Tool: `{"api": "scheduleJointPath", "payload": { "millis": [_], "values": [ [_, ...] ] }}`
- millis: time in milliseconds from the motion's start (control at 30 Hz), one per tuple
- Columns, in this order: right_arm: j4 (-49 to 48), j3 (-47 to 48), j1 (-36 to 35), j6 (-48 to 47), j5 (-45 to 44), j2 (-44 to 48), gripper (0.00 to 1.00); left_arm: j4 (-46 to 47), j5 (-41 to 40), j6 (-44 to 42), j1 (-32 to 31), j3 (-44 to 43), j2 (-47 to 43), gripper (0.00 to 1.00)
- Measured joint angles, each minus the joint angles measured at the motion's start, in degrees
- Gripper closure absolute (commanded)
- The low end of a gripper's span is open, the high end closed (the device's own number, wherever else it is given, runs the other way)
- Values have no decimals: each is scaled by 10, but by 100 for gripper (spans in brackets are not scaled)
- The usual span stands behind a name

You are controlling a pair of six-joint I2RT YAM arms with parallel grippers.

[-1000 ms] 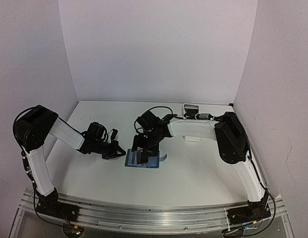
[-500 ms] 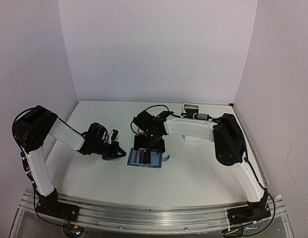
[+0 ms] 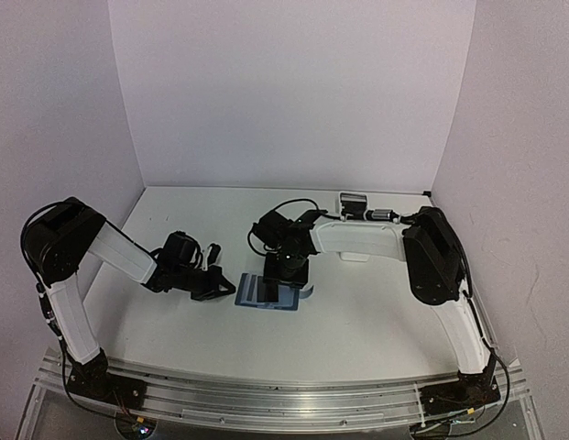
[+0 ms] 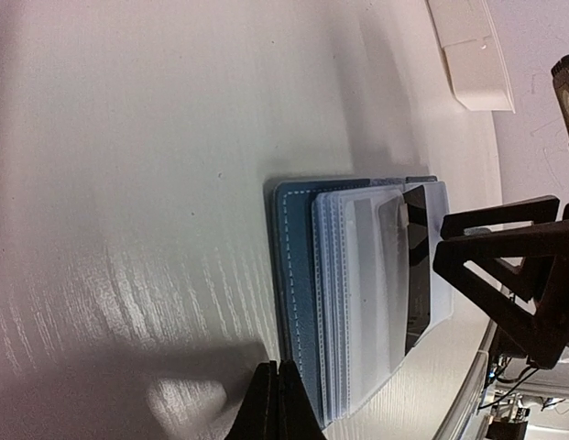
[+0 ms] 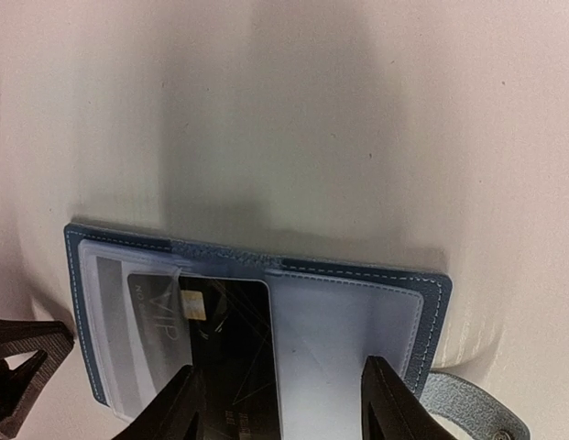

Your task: Put the credit cards into the card holder

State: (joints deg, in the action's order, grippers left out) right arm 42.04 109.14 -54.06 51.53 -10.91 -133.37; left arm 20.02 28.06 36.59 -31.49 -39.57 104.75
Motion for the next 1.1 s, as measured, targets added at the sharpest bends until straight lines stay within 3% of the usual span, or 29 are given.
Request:
{"api": "scheduleJointPath", "payload": {
  "millis": [33, 67, 633, 1100],
  "values": [
    [-1, -2, 0, -1, -1, 3, 96, 0, -1, 1, -1, 0, 0, 100],
    [-3, -7, 0, 2, -3, 7, 100, 1, -2, 2, -2, 0, 0, 100],
    [-11, -35, -2, 8, 4, 7, 100, 28, -21, 10, -18, 10, 0, 100],
    [9, 43, -20, -12, 15, -42, 100, 40, -34, 8, -30, 10, 2, 100]
  ]
}}
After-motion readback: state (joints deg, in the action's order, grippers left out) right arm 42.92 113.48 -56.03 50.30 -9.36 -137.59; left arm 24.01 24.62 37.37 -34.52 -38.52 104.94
